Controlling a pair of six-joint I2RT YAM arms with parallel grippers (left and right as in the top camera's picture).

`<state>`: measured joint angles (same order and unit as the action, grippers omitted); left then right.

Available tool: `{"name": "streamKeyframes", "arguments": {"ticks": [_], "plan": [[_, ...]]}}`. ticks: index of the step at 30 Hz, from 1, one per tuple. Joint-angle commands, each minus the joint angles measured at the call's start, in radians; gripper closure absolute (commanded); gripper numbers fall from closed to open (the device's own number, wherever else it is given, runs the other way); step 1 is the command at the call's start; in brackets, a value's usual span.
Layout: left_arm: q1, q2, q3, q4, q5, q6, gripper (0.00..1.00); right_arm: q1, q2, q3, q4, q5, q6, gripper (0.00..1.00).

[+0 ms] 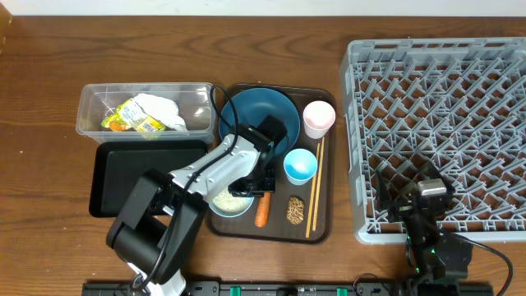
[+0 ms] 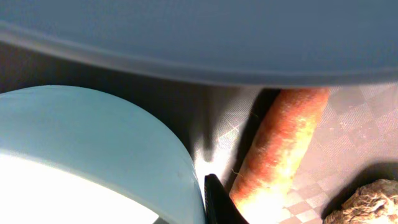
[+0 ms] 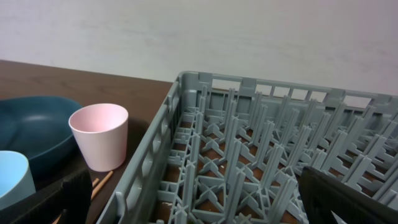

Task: Sort waste into correct bins and load items into the dishwasher rack
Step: 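Lift the rice bowl and carry it left over the black tray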

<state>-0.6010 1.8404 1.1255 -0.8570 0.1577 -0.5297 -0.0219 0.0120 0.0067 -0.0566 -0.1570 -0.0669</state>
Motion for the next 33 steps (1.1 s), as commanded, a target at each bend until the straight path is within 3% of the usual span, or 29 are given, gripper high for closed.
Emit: {"name": "streamKeyframes", "arguments": {"ticks": [1, 27, 33], "plan": [[0.007, -0.003, 0.002, -0.007, -0.012, 0.009, 0.95, 0.005, -0.003, -0.001, -0.004, -0.004, -0.013, 0.01], [0.009, -0.234, 0.012, -0.114, -0.02, 0.03, 0.94, 0.005, -0.003, -0.001, -0.004, -0.004, -0.013, 0.01], [0.076, -0.306, 0.013, -0.121, -0.074, 0.047, 0.94, 0.005, -0.003, -0.001, -0.004, -0.004, -0.013, 0.01]]}}
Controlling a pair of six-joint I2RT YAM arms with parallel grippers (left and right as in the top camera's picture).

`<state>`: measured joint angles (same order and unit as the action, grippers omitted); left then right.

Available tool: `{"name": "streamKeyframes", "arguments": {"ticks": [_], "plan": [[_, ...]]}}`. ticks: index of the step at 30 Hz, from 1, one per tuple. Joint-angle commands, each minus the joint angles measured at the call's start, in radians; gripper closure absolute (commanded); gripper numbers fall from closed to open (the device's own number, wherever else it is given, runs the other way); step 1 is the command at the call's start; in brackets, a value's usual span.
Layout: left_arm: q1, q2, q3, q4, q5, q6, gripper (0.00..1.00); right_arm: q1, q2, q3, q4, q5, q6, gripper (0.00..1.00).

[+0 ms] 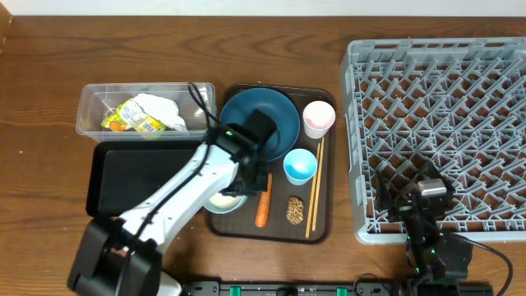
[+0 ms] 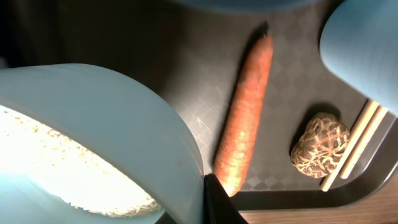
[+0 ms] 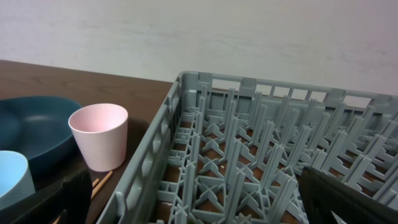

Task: Sort waste into correct bins and load items into the dishwasher rack
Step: 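Lift the rice bowl and carry it left over the black tray, then tilt the bowl with the left gripper to pour rice onto the black tray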

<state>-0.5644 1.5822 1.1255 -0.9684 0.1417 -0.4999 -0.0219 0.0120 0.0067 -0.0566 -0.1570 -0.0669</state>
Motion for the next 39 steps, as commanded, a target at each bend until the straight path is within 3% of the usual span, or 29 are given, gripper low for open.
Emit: {"name": "streamKeyframes", "arguments": {"ticks": [1, 9, 18, 27, 39], "plan": [[0.061, -0.065, 0.013, -0.011, -0.067, 0.018, 0.94, 0.005, -0.003, -0.001, -0.004, -0.004, -0.013, 0.01], [0.294, -0.183, 0.013, -0.018, -0.074, 0.115, 0.94, 0.005, -0.003, -0.001, -0.004, -0.004, -0.013, 0.01], [0.543, -0.19, 0.01, 0.0, -0.035, 0.24, 0.94, 0.005, -0.003, -0.001, -0.004, -0.004, -0.013, 0.01], [0.745, -0.19, -0.003, 0.117, 0.16, 0.256, 0.94, 0.005, -0.003, -0.001, -0.004, -0.004, -0.013, 0.01], [0.933, -0.19, -0.009, 0.134, 0.288, 0.257, 0.94, 0.005, -0.003, -0.001, -0.004, -0.004, -0.013, 0.01]]}}
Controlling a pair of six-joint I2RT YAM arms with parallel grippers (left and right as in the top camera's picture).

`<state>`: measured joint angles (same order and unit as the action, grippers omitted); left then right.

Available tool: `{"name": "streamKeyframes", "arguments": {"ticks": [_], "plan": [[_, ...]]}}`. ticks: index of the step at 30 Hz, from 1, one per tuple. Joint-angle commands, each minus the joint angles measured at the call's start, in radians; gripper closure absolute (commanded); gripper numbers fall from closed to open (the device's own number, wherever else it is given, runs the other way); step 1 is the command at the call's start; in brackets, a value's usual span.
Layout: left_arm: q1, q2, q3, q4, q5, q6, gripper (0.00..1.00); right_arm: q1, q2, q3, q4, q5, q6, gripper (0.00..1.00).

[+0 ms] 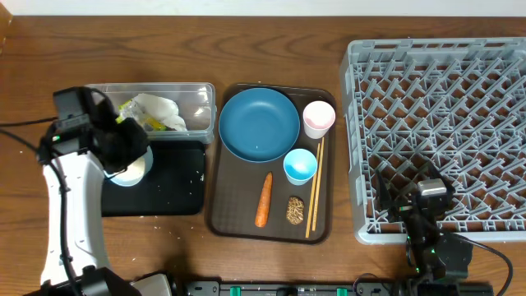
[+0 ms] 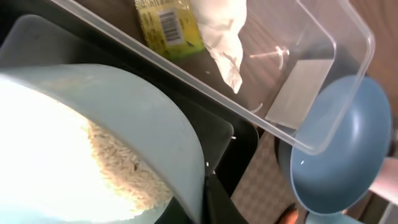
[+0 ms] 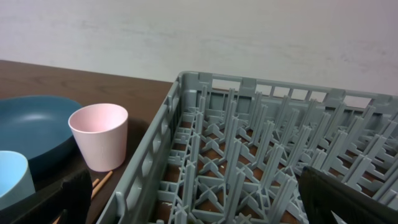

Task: Sort waste into correct bins and load items into the dishwasher rack
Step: 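Tilt the bowl with the left gripper to pour rice onto the black tray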

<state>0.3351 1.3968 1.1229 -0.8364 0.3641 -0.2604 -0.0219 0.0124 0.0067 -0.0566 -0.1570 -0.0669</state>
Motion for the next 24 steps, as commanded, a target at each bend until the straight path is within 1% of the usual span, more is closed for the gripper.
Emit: {"name": "streamKeyframes", "arguments": {"ticks": [1, 9, 13, 16, 20, 24], "plan": [[0.044, -0.005, -0.006, 0.002, 0.075, 0.018, 0.94, 0.005, -0.003, -0.001, -0.004, -0.004, -0.013, 0.01], [0.097, -0.005, -0.011, 0.012, 0.104, 0.032, 0.94, 0.005, -0.003, -0.001, -0.004, -0.004, -0.013, 0.01], [0.101, -0.005, -0.055, 0.053, 0.117, 0.033, 0.94, 0.005, -0.003, -0.001, -0.004, -0.004, -0.013, 0.01], [0.111, -0.005, -0.111, 0.106, 0.192, 0.047, 0.94, 0.005, -0.003, -0.001, -0.004, -0.004, -0.013, 0.01], [0.162, -0.005, -0.176, 0.171, 0.305, 0.051, 0.94, 0.005, -0.003, -0.001, -0.004, -0.004, -0.013, 0.01], [0.226, -0.005, -0.202, 0.167, 0.386, 0.093, 0.94, 0.005, -0.003, -0.001, -0.004, -0.004, -0.013, 0.01]]}}
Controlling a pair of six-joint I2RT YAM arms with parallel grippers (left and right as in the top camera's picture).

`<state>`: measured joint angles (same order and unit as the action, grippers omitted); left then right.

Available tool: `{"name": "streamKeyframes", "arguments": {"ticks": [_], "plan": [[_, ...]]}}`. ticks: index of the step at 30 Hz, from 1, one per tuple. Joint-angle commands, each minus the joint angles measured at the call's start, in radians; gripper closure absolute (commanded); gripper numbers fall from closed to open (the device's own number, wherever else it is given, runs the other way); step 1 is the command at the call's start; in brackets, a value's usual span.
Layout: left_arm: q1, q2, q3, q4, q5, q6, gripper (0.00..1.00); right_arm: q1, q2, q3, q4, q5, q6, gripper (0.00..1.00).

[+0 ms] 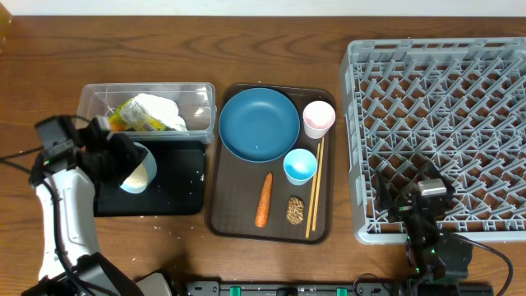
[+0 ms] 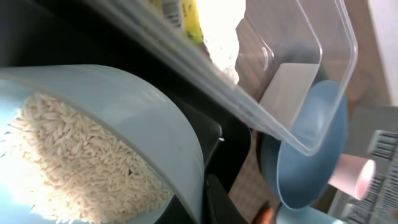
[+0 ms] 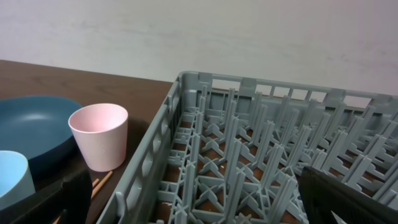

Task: Sort waste into correct bins and load items into the dishwasher rack
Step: 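Tilt the bowl with the left gripper to pour rice onto the black tray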

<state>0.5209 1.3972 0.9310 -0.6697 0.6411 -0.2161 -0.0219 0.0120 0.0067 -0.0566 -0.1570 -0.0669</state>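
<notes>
My left gripper [image 1: 122, 161] is shut on the rim of a light blue bowl [image 1: 137, 168] of rice. It holds the bowl tipped on its side over the black bin [image 1: 177, 185]. In the left wrist view the rice [image 2: 81, 155] lies inside the bowl, with one finger [image 2: 217, 202] on its outer wall. The clear bin [image 1: 193, 99] behind it holds wrappers. On the brown tray [image 1: 329, 222] are a blue plate [image 1: 259, 123], pink cup [image 1: 319, 117], blue cup [image 1: 300, 165], carrot [image 1: 262, 200] and chopsticks [image 1: 315, 189]. My right gripper [image 3: 211, 205] hangs open over the front edge of the grey dishwasher rack [image 1: 440, 123].
A brown lump [image 1: 296, 209] lies on the tray beside the carrot. A few white grains speckle the black bin and the table by its front edge. The right wrist view shows the pink cup [image 3: 99, 134] left of the rack wall [image 3: 155, 155].
The left arm has shifted a little to the left and toward the front. The bowl is tipped further on its side over the black bin. The rice is still inside it. The right arm has not moved.
My left gripper was shut on the rice bowl's rim on the brown tray, beside the carrot. Then the bowl was raised off the tray. Then it was over the black bin near the clear bin, and now it is tipped there.
</notes>
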Motion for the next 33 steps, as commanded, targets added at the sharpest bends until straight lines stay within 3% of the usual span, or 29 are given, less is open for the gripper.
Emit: {"name": "streamKeyframes", "arguments": {"ticks": [1, 9, 12, 20, 33], "plan": [[0.056, -0.006, -0.011, -0.011, 0.131, 0.068, 0.94, 0.005, -0.003, -0.001, -0.004, -0.004, -0.013, 0.01], [0.126, -0.006, -0.011, -0.106, 0.204, 0.157, 0.94, 0.005, -0.003, -0.001, -0.004, -0.004, -0.013, 0.01], [0.157, -0.006, -0.011, -0.103, 0.311, 0.232, 0.94, 0.005, -0.003, -0.001, -0.004, -0.004, -0.013, 0.01], [0.281, -0.006, -0.03, -0.1, 0.389, 0.241, 0.94, 0.005, -0.003, -0.001, -0.004, -0.004, -0.013, 0.01], [0.372, -0.006, -0.217, 0.143, 0.602, 0.269, 0.94, 0.005, -0.003, -0.001, -0.004, -0.004, -0.013, 0.01]]}}
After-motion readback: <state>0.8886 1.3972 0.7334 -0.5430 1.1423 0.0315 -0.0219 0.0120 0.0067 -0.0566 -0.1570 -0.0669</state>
